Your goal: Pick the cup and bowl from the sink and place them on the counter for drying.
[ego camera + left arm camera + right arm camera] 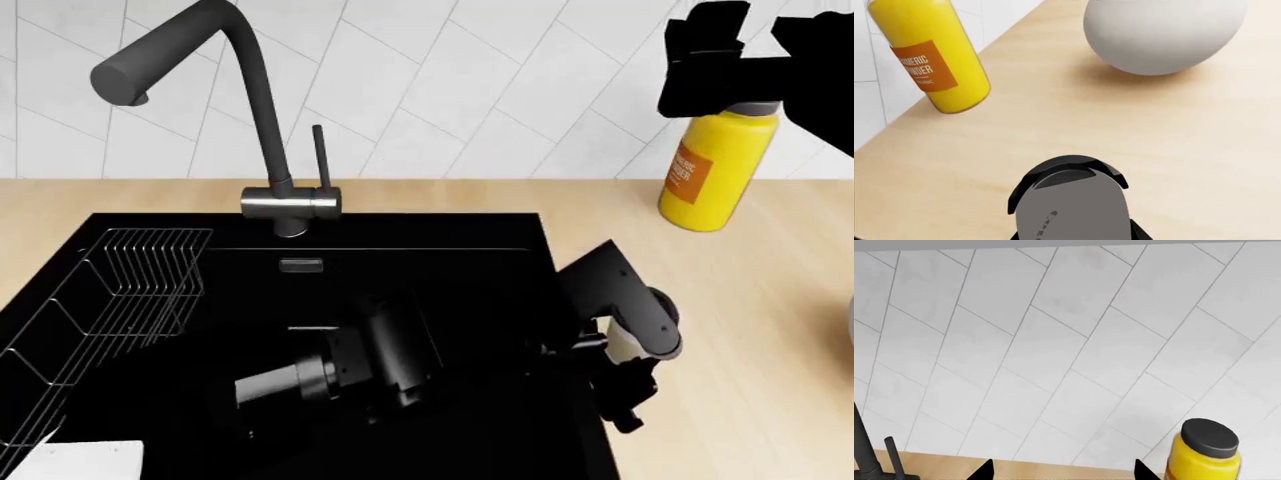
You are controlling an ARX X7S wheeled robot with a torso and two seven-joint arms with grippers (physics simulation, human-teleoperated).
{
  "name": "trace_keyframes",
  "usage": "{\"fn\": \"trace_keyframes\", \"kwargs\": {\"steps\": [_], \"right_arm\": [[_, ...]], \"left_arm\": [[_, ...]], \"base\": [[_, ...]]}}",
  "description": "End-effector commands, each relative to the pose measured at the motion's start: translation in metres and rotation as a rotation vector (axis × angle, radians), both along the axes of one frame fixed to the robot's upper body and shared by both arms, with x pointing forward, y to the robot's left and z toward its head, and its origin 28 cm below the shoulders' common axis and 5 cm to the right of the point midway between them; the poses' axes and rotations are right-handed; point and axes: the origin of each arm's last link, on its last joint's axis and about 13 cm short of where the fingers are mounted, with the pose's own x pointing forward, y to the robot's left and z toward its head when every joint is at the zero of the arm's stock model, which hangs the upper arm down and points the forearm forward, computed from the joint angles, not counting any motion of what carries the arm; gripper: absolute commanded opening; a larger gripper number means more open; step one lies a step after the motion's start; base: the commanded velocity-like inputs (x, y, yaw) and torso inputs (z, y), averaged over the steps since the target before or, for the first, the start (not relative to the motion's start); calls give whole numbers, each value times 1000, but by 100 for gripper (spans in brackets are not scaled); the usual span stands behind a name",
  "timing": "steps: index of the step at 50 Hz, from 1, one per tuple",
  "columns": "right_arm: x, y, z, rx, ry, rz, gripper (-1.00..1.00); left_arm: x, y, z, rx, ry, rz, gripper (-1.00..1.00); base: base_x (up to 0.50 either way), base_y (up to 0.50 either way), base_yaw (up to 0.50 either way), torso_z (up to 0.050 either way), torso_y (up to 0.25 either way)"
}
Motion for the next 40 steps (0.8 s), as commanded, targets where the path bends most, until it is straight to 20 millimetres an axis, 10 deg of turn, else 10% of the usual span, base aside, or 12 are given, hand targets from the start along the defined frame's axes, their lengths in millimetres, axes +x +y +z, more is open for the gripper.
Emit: {"fn": "trace_keyframes", "kwargs": {"steps": [1, 6, 7, 40], "right_arm": [[1, -1, -4, 7, 4, 1, 100], [1, -1, -5, 9, 5, 1, 100], [1, -1, -5, 8, 5, 1, 100], [5, 1, -12, 30, 7, 12, 100]], "left_arm": [[-4, 0, -8, 19, 23, -2, -100], [-6, -1, -9, 21, 22, -9, -100], [-6, -1, -9, 23, 24, -10, 100], [-6, -2, 1, 29, 5, 20, 100]], "base": [[0, 0, 0, 0, 0], [0, 0, 0, 0, 0], [0, 0, 0, 0, 0], [0, 0, 0, 0, 0]]}}
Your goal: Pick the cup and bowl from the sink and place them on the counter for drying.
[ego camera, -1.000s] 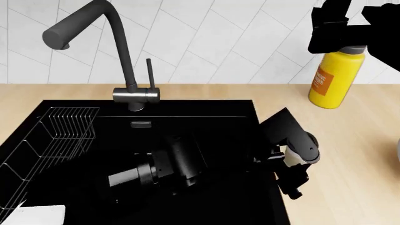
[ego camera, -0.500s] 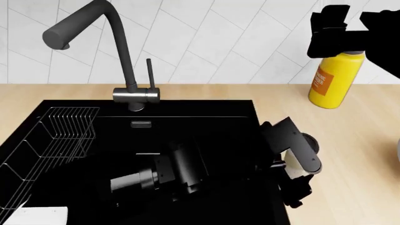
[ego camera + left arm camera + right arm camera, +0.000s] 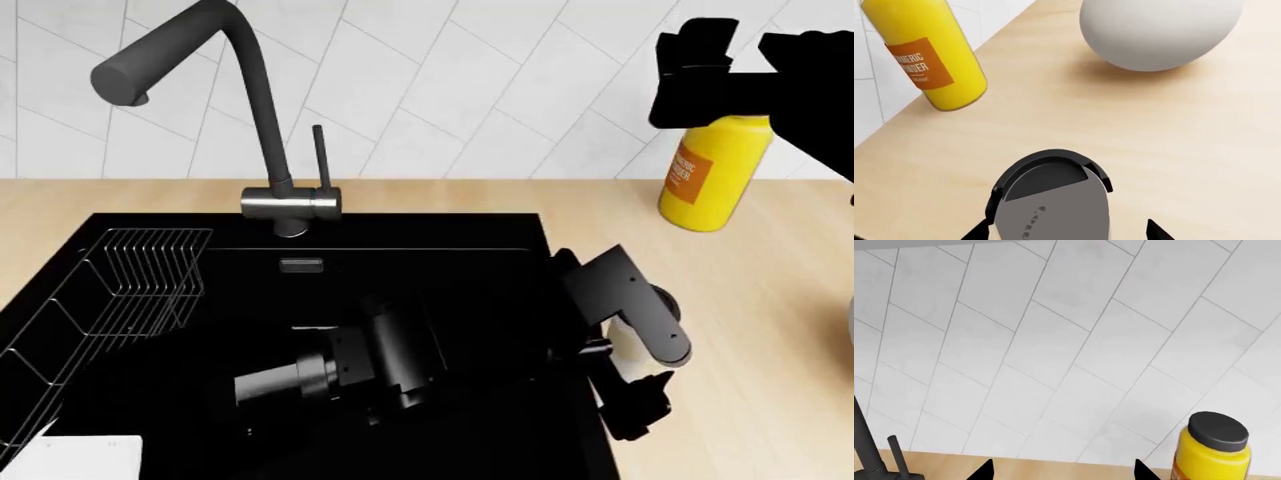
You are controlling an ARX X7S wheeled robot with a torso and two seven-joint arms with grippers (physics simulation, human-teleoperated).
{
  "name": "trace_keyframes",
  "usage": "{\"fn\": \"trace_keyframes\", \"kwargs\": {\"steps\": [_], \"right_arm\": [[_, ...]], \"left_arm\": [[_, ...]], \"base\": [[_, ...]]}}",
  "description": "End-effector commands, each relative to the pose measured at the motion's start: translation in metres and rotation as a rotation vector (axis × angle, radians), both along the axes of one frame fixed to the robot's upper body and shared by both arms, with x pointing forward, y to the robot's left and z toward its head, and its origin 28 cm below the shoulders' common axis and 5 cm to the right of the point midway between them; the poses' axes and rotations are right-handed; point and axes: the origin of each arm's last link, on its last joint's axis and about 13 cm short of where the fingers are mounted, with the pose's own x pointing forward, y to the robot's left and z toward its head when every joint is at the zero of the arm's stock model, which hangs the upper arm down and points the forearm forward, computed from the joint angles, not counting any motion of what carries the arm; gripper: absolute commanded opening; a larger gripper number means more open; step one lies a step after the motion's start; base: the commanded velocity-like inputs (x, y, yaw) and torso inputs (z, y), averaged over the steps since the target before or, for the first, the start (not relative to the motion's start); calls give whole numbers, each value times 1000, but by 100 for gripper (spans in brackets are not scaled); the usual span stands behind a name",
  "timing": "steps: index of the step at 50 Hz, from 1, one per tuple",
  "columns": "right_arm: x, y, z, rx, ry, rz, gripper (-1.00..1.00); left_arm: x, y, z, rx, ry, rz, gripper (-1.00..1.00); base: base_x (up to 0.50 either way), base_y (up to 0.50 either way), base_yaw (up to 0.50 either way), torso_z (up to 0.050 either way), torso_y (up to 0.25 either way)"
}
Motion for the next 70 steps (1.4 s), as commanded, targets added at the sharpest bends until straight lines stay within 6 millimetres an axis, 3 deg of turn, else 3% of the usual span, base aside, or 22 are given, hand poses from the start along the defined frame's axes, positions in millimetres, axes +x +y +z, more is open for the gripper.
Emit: {"fn": "trace_keyframes", "kwargs": {"steps": [1, 21, 29, 40, 54, 70], "right_arm": [[1, 1, -1, 7, -1, 4, 100], [2, 3, -2, 10, -1, 8, 100], [3, 5, -4, 16, -2, 14, 100], [3, 5, -6, 22, -1, 14, 100], [4, 5, -5, 27, -6, 11, 100], [6, 4, -8, 35, -8, 0, 100]], "left_arm": [[-1, 0, -2, 7, 5, 19, 100], [-18, 9, -7, -7, 19, 25, 100], [-12, 15, -10, 6, 13, 67, 100], [-20, 18, -12, 4, 24, 73, 100], [-41, 31, -8, -11, 17, 75, 100], [-43, 51, 6, -56, 2, 133, 100]], "base": [[0, 0, 0, 0, 0], [0, 0, 0, 0, 0], [0, 0, 0, 0, 0], [0, 0, 0, 0, 0], [0, 0, 0, 0, 0], [0, 0, 0, 0, 0]]}}
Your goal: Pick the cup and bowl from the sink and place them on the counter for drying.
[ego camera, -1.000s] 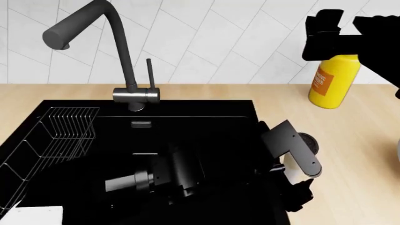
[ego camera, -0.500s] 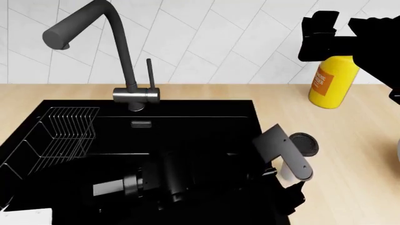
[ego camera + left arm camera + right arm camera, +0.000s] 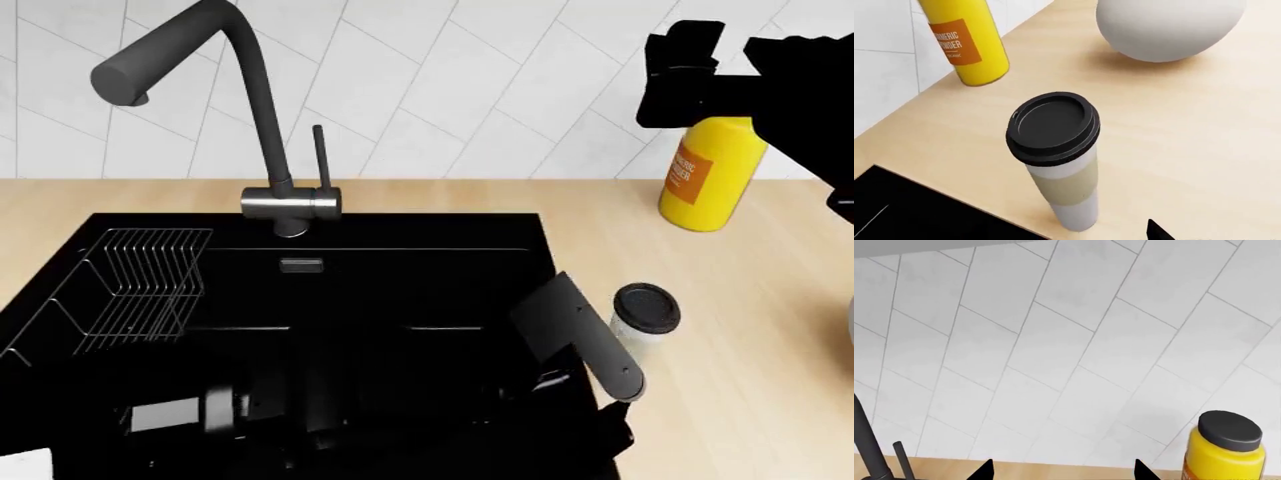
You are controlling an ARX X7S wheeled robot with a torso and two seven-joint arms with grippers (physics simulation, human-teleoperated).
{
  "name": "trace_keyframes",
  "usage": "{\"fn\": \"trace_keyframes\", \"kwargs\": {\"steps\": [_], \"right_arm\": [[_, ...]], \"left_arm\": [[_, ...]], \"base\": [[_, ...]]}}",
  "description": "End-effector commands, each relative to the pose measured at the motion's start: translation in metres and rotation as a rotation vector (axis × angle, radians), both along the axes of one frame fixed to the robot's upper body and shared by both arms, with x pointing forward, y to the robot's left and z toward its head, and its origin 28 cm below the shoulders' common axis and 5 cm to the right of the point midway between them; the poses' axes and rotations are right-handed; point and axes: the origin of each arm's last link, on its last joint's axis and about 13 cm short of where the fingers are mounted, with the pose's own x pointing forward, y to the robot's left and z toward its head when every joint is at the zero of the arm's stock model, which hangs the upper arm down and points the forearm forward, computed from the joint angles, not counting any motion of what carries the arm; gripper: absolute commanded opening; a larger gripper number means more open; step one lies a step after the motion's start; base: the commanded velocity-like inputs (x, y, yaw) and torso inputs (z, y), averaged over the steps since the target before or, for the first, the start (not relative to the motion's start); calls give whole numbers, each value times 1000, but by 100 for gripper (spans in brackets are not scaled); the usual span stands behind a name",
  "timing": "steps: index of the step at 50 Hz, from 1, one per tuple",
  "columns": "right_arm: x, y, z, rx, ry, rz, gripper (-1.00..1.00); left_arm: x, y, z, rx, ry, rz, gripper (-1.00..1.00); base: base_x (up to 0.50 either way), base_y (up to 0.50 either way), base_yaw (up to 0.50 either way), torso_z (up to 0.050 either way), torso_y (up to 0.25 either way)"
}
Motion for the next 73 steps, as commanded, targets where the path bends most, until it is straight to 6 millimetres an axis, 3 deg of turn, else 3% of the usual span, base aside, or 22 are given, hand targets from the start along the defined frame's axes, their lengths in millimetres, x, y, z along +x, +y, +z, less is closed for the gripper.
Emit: {"fn": "trace_keyframes", "kwargs": {"steps": [1, 6, 21, 26, 32, 42, 54, 61, 73], "right_arm": [[1, -2, -2, 8, -5, -13, 100], [3, -2, -5, 8, -8, -19, 100], [11, 1, -10, 19, -5, -14, 100], [15, 3, -11, 28, -12, 4, 100], [16, 4, -2, 27, -40, 9, 100], [19, 9, 15, 1, -107, 44, 100], [6, 10, 39, -12, -168, 37, 100], [1, 7, 38, -13, -173, 28, 100], [6, 6, 38, -34, -179, 48, 100]], "left_arm": [[-2, 14, 11, -33, -11, 38, 100], [-2, 24, 20, -47, -18, 60, 100], [19, 81, 70, -140, -18, 404, 100], [27, 97, 101, -170, -37, 516, 100], [33, 104, 137, -166, -93, 546, 100], [40, 107, 178, -178, -164, 587, 100], [42, 116, 201, -182, -248, 683, 100], [39, 127, 208, -160, -278, 811, 100], [8, 161, 206, -150, -281, 953, 100]], "base": [[0, 0, 0, 0, 0], [0, 0, 0, 0, 0], [0, 0, 0, 0, 0], [0, 0, 0, 0, 0], [0, 0, 0, 0, 0], [0, 0, 0, 0, 0], [0, 0, 0, 0, 0], [0, 0, 0, 0, 0], [0, 0, 0, 0, 0]]}}
